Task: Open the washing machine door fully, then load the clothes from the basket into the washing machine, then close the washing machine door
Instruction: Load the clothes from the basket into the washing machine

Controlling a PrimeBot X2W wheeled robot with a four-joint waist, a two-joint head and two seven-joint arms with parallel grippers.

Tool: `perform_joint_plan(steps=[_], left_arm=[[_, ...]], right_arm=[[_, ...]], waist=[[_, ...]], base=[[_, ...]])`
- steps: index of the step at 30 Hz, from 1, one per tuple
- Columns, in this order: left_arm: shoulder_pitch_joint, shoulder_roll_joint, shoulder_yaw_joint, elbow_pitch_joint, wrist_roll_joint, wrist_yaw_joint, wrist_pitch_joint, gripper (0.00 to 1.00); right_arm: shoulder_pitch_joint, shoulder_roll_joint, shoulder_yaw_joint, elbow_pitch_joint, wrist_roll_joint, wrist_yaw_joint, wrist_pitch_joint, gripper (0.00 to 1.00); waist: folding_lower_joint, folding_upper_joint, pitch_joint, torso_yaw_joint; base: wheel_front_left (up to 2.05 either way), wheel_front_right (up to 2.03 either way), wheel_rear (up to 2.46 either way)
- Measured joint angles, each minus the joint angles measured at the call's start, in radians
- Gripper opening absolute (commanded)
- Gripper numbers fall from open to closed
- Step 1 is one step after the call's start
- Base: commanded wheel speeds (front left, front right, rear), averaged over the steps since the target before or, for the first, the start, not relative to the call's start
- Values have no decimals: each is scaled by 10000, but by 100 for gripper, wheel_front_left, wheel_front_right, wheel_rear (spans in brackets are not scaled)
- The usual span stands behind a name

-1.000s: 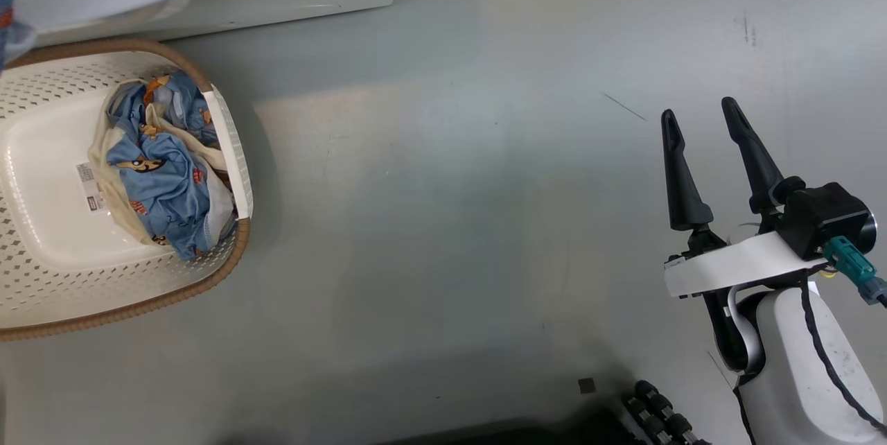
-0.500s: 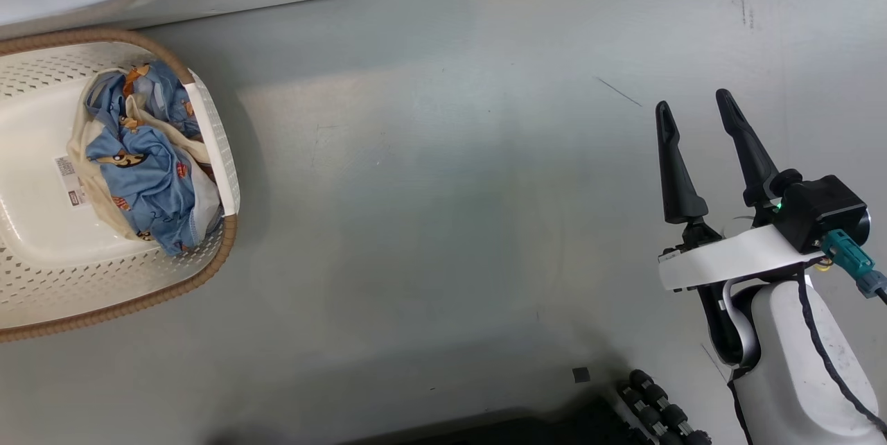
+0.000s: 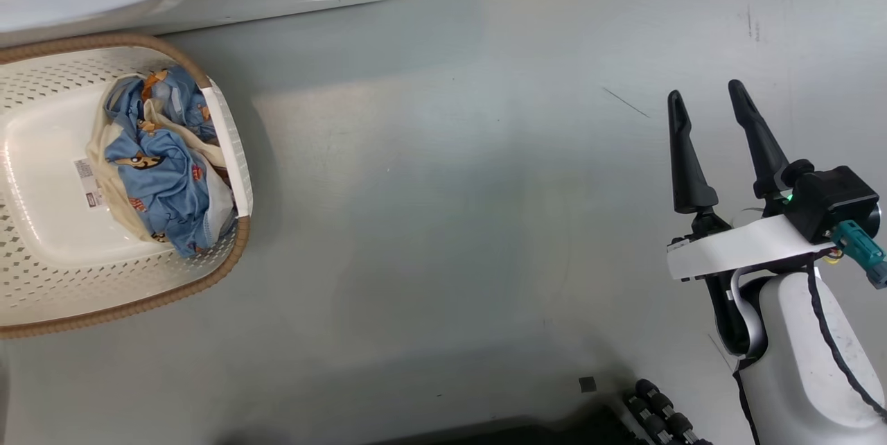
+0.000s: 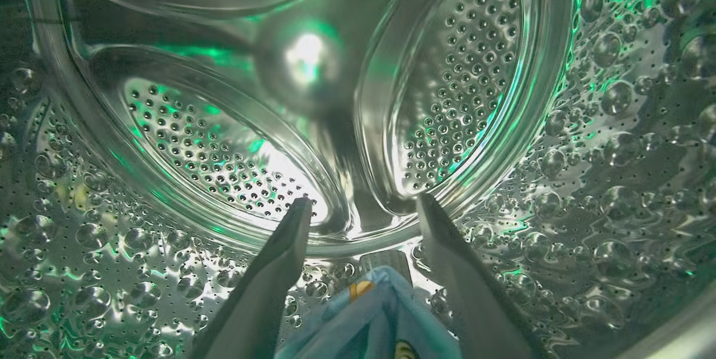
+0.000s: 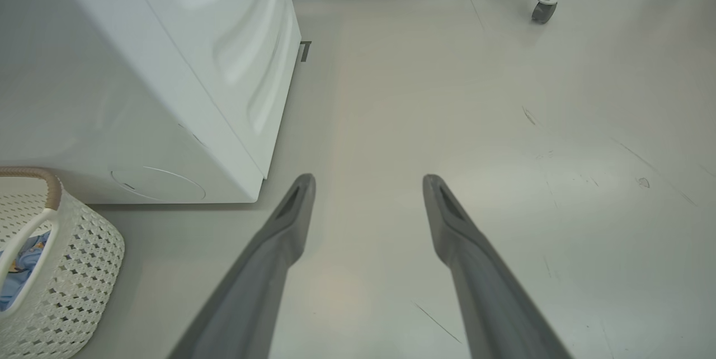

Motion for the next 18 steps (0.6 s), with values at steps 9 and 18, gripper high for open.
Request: perform_joint_plan(steps=[9,18], left_arm=[[188,-232,17,460,-105,29,-59,100],[619,-500,13,842,-278,29,-92,100]], right_arm=[[-24,-15,-75,56,0,0,0,100],[-79,-196,-184,201,0,0,0,100]], waist=[[0,0,-367,233],[0,0,-830,472]], base=[[0,0,0],[0,0,0]])
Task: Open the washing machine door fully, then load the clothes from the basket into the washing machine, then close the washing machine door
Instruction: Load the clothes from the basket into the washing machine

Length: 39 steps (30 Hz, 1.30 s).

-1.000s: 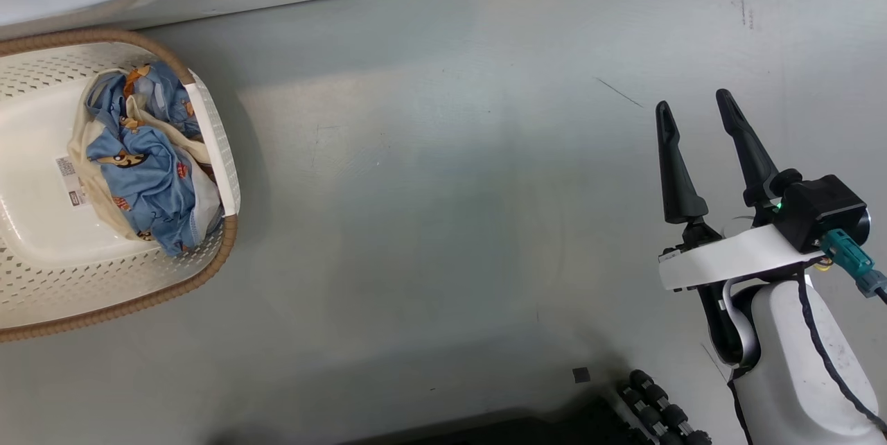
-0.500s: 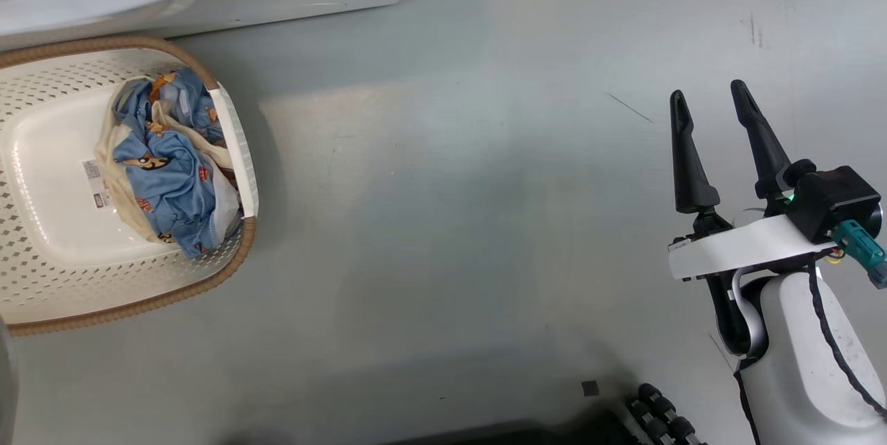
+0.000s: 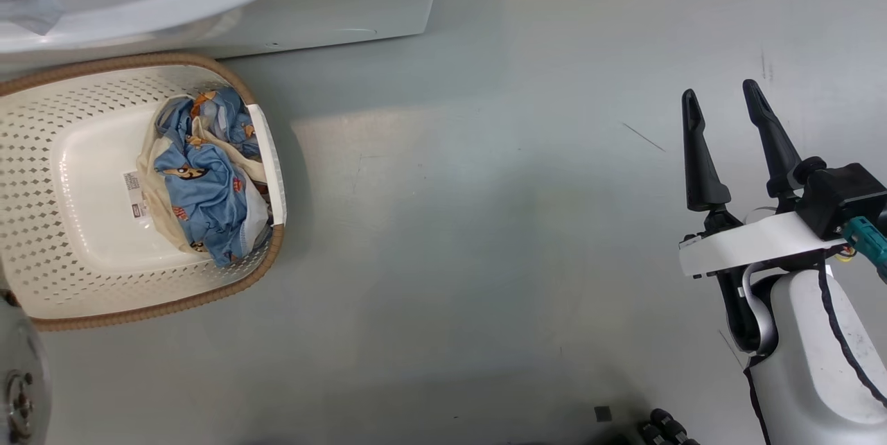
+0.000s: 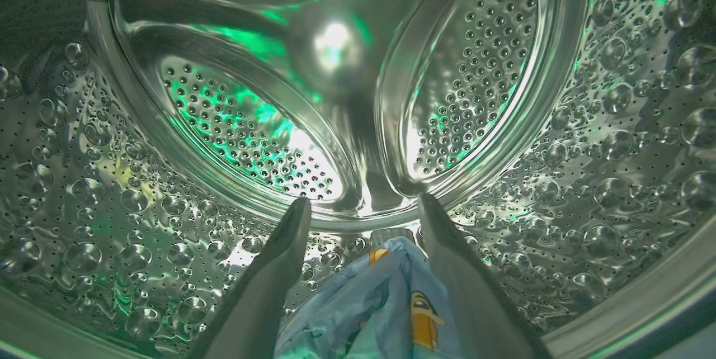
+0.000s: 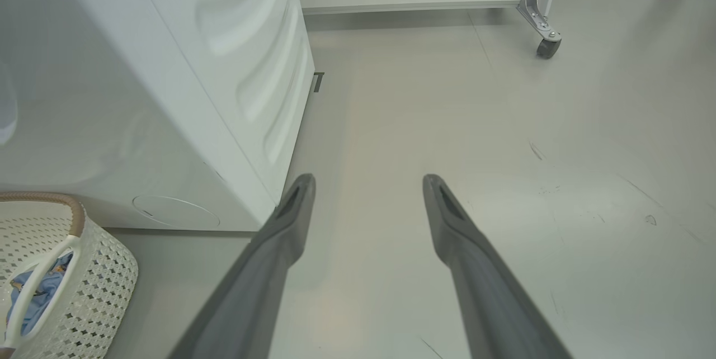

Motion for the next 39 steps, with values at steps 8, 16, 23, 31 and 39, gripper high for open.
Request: perform_joint_plan(steps=[8,16,23,31,39], left_arm=[[804,-142,98,134,-330,-10,-12,100],[1521,-209,385,-399,-633,-15,-42,100],[2449,-449,481,-1147,-725,-86,-44,100],[3518,-476,602,-2230,-817,-88,-46,100],[5013,-999,947,-3072,-932,-86,-50,100]], right_arm=[[-6,0,-6,144,0,0,0,100],[2,4,15,247,0,0,0,100],[56,2,-2,290,2,0,0,100],[81,-6,25,284,2,0,0,100],[96,-23,58,276,-10,0,0,100]], waist=[[0,0,-501,199],[0,0,-967,351],[0,0,-1270,433],[0,0,-1462,497],[0,-1,-1593,502]], base=[[0,0,0],[0,0,0],[0,0,0],[0,0,0],[0,0,0]])
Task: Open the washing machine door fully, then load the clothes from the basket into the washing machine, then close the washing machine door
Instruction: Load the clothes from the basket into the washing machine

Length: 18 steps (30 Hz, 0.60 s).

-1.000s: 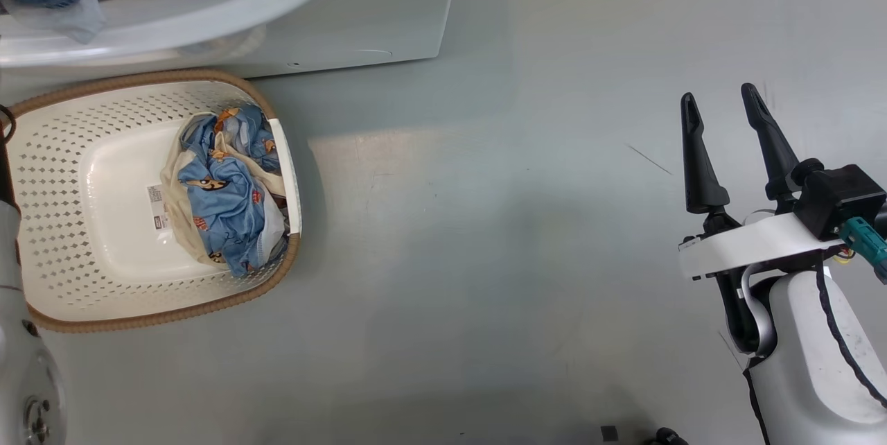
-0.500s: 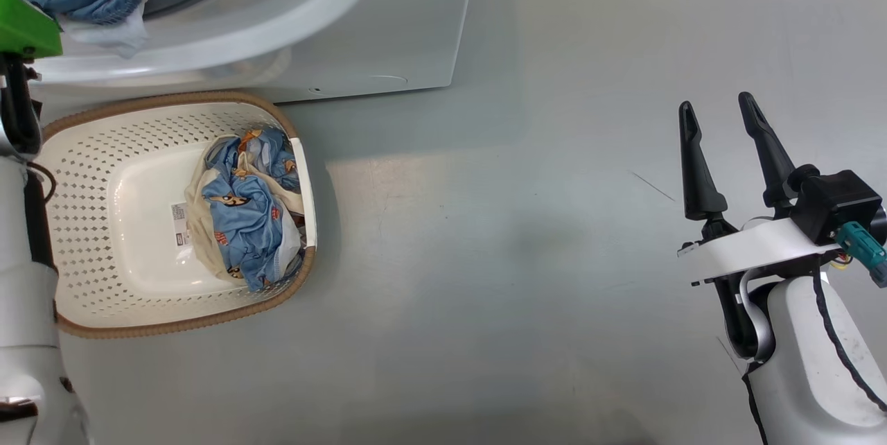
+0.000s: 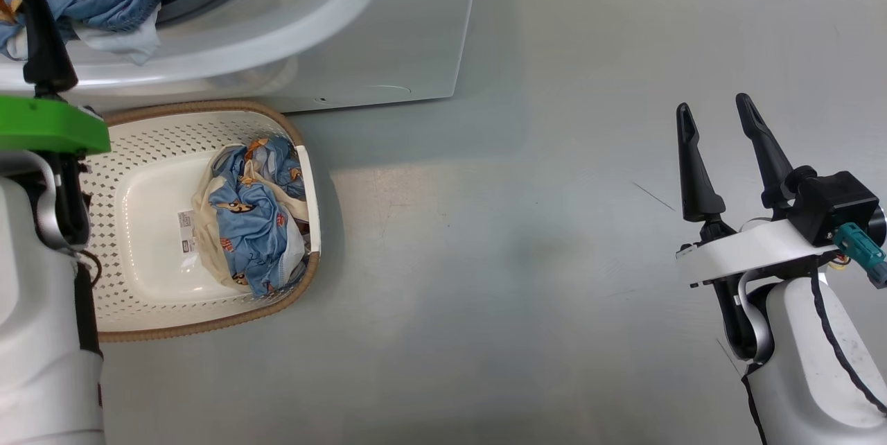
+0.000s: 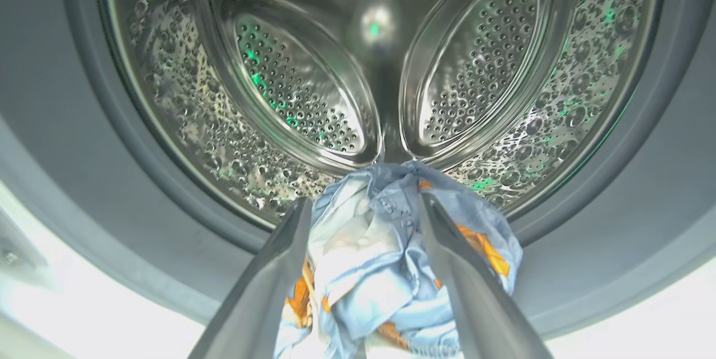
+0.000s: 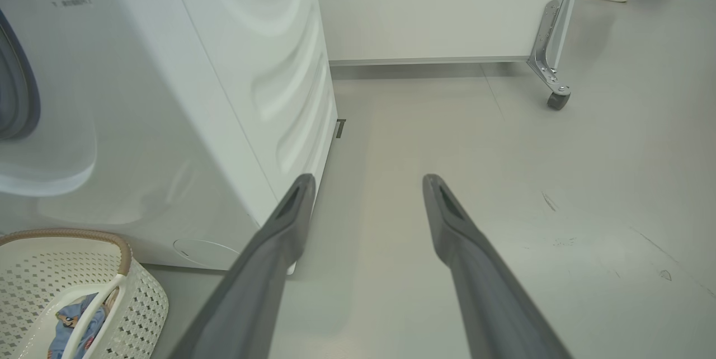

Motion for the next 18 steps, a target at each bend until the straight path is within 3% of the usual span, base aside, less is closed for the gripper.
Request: perform_joint_plan(steps=[10,18], left_arm=[[1814,-631,313,-869,-73,40,0,100],[2985,-727,288,-1289,63,40,0,100]], right_arm=[[34,6,77,0,-2,0,0,100],[140,2,111,10,-2,0,0,100]], waist=[[0,0,-93,-21],[0,0,-144,2]], base=[[0,0,0],[0,0,0]])
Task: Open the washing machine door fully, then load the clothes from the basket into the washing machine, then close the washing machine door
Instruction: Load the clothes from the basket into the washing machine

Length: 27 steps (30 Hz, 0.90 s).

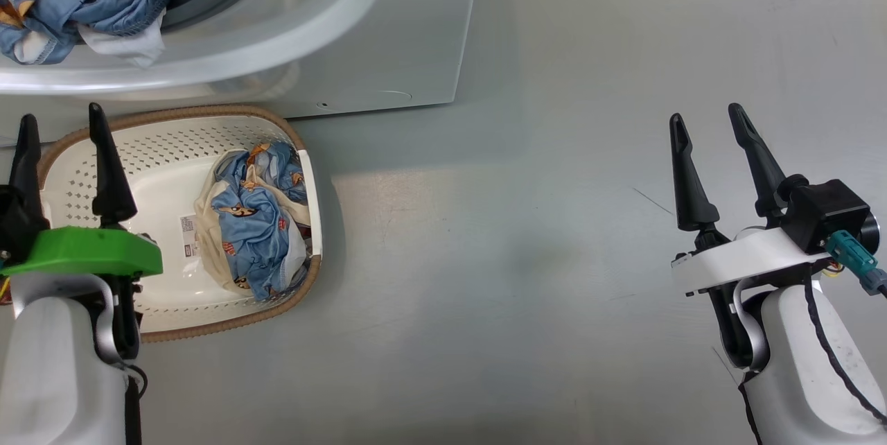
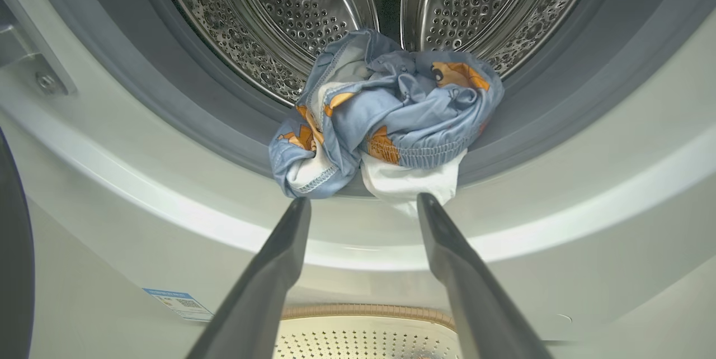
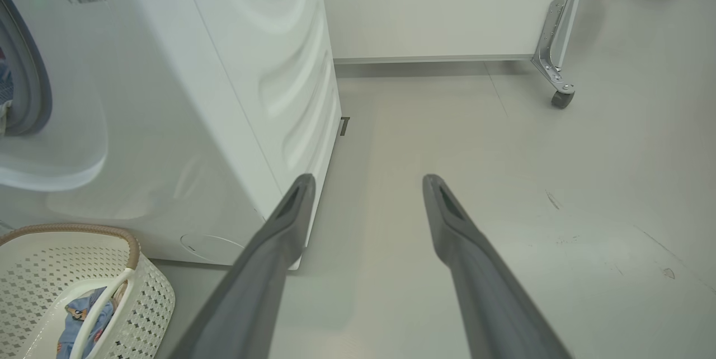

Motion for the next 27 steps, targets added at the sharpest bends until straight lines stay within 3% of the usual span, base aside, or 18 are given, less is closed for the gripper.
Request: perform_joint_plan(steps=[27], left_arm=[[1439,-268,21,-928,-73,-13,0,100]], right_arm=[[45,-19,98,109,33,0,0,100]], waist=[[0,0,-34,14]], base=[[0,0,0]])
